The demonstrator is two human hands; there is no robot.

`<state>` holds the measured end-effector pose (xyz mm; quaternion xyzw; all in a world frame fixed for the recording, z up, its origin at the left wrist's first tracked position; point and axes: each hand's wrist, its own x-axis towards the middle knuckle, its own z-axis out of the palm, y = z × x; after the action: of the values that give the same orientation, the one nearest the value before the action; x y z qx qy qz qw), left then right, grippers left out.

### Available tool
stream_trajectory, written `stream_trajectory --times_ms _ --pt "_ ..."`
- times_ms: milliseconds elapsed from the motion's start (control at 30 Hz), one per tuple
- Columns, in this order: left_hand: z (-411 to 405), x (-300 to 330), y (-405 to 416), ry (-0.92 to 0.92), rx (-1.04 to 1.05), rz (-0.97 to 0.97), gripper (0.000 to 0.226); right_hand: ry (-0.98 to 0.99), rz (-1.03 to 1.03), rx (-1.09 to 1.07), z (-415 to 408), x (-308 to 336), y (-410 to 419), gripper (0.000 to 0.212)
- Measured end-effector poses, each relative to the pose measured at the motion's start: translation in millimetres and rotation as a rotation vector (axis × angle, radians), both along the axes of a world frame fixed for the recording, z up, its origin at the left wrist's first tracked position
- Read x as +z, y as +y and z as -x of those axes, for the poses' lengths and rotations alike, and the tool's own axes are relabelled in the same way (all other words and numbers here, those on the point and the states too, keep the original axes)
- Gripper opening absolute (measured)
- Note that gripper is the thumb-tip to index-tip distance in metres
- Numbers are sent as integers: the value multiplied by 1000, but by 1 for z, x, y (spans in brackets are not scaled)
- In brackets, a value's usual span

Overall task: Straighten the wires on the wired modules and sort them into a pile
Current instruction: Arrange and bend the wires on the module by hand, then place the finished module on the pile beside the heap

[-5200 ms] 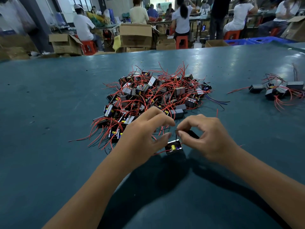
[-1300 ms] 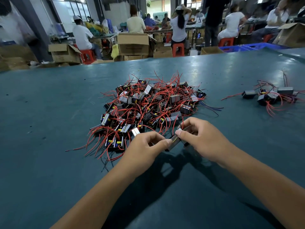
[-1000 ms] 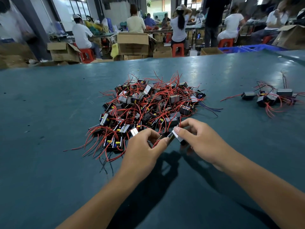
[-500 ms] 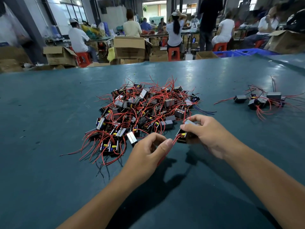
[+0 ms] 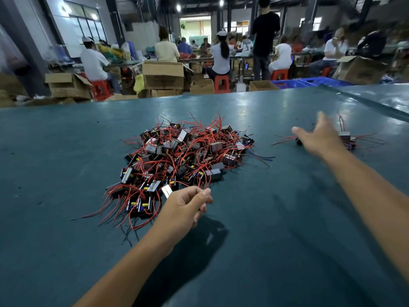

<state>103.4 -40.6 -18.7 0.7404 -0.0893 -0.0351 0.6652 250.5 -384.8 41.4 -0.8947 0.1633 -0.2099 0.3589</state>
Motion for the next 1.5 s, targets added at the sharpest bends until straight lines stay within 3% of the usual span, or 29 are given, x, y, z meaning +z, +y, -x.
stream_trajectory --times_ms 233,533,633,733,800,833,967,1033,1167,1267,1367,1500 --pt "0 1 2 14 -18 -84 28 174 48 394 -7 -36 54 46" --pt "0 2 2 -14 -11 -113 28 123 185 513 -3 -53 99 42" --pt "0 1 4 -52 7 -185 26 29 150 451 -1 -55 113 38" --pt "2 1 5 -265 102 -442 20 -285 285 236 7 -48 124 32" --pt "0 6 9 -448 259 -563 13 -492 398 295 16 -43 135 26" --pt "-1 9 13 -533 349 -580 11 -504 409 413 21 -41 142 21" --pt "-15 17 33 -756 574 -743 19 -132 456 725 32 -54 162 19" --pt "-21 14 43 -666 491 -938 27 -15 465 746 35 -63 165 28" --pt "-27 2 57 -397 292 -1229 46 -17 429 693 44 -72 167 37" --pt "-30 3 58 -377 258 -1303 49 -35 392 701 56 -73 167 40" --pt "-32 4 61 -426 263 -1347 38 -68 386 720 72 -72 160 41" --pt "-25 10 56 -638 301 -1150 28 -100 289 719 91 -75 144 40"
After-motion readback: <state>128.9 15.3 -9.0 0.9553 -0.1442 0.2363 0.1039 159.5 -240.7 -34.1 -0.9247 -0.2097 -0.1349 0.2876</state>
